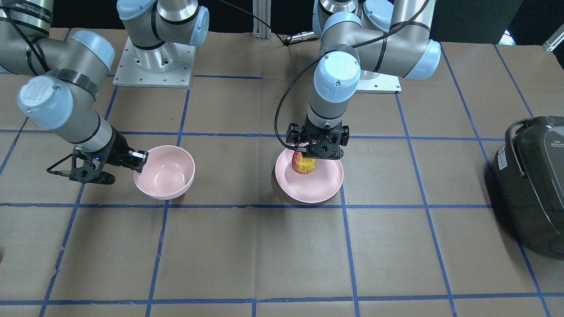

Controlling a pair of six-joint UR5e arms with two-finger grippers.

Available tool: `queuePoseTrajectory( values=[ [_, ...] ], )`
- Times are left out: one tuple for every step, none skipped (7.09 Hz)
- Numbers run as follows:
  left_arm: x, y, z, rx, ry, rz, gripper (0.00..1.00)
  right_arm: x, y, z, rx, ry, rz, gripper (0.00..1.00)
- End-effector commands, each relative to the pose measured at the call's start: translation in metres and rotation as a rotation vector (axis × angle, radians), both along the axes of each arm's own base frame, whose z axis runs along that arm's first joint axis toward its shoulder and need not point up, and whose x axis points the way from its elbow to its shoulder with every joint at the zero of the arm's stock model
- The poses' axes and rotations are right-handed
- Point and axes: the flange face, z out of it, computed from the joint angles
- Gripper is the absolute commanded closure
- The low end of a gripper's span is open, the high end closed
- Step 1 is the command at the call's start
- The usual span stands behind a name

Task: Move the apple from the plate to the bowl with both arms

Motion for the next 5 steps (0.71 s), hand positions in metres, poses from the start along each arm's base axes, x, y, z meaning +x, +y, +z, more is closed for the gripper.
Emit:
queuePoseTrajectory(
  values=[
    [-0.005, 0.004, -0.015, 0.017, -0.002, -0.005, 0.00, 0.021, -0.001, -0.020, 0.026, -0.091, -0.005, 0.95],
    [-0.015, 0.007, -0.020, 0.015, -0.004, -0.016, 0.00, 0.022, -0.001, -0.021, 0.029, -0.091, -0.017, 0.16],
    [-0.020, 0.003, -0.024, -0.008, -0.002, 0.005, 0.00, 0.020, -0.002, -0.019, 0.038, -0.073, -0.073, 0.00],
    [-0.022, 0.000, -0.031, -0.014, -0.001, 0.002, 0.00, 0.020, -0.004, -0.017, 0.038, -0.070, -0.094, 0.00],
    [-0.021, -0.003, -0.030, -0.030, 0.001, -0.014, 0.00, 0.019, -0.006, -0.007, 0.015, -0.066, -0.093, 0.00]
  ],
)
